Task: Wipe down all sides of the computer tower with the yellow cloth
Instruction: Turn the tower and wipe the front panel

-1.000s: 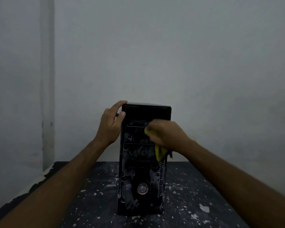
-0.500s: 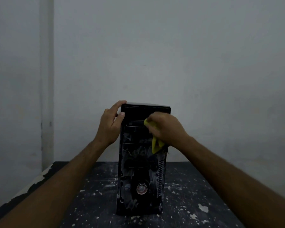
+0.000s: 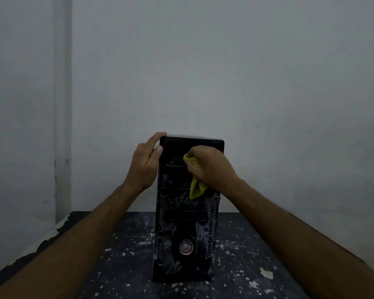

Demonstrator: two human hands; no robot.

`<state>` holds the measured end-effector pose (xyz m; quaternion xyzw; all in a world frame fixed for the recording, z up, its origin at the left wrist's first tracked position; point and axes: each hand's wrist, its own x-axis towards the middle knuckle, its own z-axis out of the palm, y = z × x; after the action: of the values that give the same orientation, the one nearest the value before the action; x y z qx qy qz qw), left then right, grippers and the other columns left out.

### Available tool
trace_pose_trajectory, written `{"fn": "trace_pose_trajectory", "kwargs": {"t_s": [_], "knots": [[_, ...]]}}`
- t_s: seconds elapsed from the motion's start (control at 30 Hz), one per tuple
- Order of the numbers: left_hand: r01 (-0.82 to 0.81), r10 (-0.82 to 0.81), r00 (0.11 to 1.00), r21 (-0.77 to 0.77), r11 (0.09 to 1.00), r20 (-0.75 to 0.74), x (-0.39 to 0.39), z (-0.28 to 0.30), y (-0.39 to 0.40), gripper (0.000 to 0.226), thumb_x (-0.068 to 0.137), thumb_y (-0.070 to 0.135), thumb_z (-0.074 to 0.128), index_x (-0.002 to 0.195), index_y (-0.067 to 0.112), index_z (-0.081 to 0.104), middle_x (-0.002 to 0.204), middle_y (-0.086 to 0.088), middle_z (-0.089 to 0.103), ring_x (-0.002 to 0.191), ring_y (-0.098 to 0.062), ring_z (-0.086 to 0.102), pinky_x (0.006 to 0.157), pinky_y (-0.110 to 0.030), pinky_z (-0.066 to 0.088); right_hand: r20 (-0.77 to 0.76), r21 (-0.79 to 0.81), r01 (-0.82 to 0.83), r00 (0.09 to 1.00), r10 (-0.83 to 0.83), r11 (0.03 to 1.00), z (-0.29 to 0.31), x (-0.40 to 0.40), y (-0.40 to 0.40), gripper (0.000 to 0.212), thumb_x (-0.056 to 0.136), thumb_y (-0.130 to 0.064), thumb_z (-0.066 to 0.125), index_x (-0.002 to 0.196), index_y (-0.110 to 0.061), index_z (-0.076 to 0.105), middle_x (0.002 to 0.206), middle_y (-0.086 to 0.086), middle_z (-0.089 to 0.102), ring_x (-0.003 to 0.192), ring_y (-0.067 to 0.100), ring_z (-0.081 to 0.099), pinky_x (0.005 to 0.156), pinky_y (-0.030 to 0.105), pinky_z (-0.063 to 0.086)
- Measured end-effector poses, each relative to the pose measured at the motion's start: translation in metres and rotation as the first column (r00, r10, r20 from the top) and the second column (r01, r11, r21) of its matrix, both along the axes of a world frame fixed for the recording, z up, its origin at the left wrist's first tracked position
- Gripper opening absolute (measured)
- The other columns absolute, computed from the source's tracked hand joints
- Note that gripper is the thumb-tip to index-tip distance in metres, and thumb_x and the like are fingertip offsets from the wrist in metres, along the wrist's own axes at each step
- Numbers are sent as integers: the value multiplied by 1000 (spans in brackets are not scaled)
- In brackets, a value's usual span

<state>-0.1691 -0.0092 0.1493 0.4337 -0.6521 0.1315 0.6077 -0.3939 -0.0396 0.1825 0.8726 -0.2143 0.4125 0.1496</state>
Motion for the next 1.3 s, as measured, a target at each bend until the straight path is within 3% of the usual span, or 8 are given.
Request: {"fn": "trace_pose_trajectory", "kwargs": {"t_s": [0.1,0.2,0.37,0.57,0.73,0.87,1.03,1.3], "knots": [[-42,43,999,22,999,-33,-4,4,9,45,104,37,34,143,31,56,96,9,59,101,-18,47,89,-33,39,-313,33,51,949,-38,998,-10,4,5,21,87,-30,70,103,-18,74,98,2,70,89,23,65,71,37,55],[-121,120,992,-50,991,-26,-13,4,17,46,102,35,34,140,24,58,130,10,58,119,-10,41,102,-30,35,-28,-48,-10,1000,8,999,-7,-2,-5,21,91,-28,68,105,-13,73,99,3,70,86,25,66,68,38,55],[-140,128,989,-173,975,-75,-29,-12,30,23,99,25,46,113,16,62,106,4,59,96,-17,52,83,-39,47,-264,25,37,964,-29,999,-7,11,5,21,87,-34,68,102,-21,77,95,-2,73,86,19,68,72,39,58],[135,-125,984,75,988,-125,-58,-28,55,30,102,46,52,114,22,65,96,6,71,87,-11,68,72,-32,57,412,230,-379,873,263,897,-3,17,22,24,102,-31,58,111,-13,72,96,-5,72,86,3,67,74,21,52],[264,-232,908,44,964,-349,-74,-12,58,35,110,34,45,135,12,54,114,-4,70,106,-15,69,86,-32,57,529,553,-682,731,431,479,-3,40,54,61,97,-35,31,149,-8,48,145,-5,52,136,3,47,115,18,35],[197,-203,939,-51,979,-277,-48,0,65,24,104,8,51,124,14,64,107,1,72,99,-8,69,82,-25,56,311,477,-475,878,363,739,12,29,46,53,99,-39,36,146,-22,55,134,3,49,130,12,45,114,24,32],[-69,68,988,-3,998,-141,0,0,69,40,89,19,52,126,29,61,102,7,68,90,-10,66,76,-36,56,517,149,-224,848,117,963,21,-9,-5,35,100,-34,49,123,-19,70,116,1,60,112,17,54,102,38,45],[-221,206,972,136,966,116,15,-7,65,39,100,59,38,126,31,41,92,0,61,70,-17,63,56,-40,51,362,138,41,928,-89,990,-4,-26,-47,50,102,-48,39,135,-16,60,141,5,51,134,22,40,112,42,36]]}}
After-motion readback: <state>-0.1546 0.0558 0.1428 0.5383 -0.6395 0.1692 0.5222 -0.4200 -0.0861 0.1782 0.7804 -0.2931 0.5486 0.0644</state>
